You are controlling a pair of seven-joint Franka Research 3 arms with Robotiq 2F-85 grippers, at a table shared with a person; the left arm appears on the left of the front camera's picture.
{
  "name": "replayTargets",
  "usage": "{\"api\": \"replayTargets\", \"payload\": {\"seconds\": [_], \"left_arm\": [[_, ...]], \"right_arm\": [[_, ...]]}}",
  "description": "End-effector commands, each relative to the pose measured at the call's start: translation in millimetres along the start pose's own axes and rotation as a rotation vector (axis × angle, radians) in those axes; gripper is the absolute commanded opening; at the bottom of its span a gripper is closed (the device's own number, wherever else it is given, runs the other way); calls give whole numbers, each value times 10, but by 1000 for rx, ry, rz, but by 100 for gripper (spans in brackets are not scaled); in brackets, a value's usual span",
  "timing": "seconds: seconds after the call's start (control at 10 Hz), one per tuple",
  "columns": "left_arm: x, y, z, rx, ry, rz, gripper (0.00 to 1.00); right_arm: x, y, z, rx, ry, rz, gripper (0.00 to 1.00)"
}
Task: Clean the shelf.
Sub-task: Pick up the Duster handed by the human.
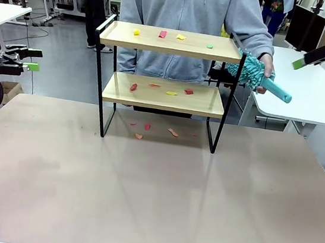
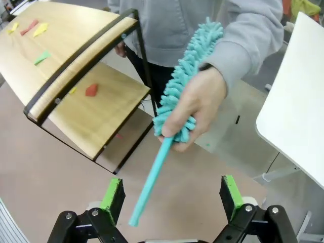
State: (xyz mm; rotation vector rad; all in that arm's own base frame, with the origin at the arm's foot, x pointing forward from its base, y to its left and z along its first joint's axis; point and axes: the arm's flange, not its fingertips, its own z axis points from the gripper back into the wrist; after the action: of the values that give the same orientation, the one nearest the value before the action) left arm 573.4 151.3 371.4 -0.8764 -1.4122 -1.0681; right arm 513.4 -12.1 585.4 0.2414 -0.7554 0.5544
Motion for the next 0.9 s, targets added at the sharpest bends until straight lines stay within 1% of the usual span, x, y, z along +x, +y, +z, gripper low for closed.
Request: {"api": "replayTargets", "payload": {"seconds": [0.0, 0.5, 0.6, 0.8], "left_arm": [[21, -6, 5, -1, 6, -4, 100], [21, -6, 5, -1, 6, -4, 100], [21, -6, 5, -1, 6, -4, 100], [21, -6, 5, -1, 6, -4, 100]], "right_arm": [[-49, -123, 48, -5, 1, -10, 100], [-74, -137, 49, -5, -4, -21, 100], [4, 17, 26, -21, 52, 16, 100], [72, 196, -135, -65, 118, -9, 100]]}}
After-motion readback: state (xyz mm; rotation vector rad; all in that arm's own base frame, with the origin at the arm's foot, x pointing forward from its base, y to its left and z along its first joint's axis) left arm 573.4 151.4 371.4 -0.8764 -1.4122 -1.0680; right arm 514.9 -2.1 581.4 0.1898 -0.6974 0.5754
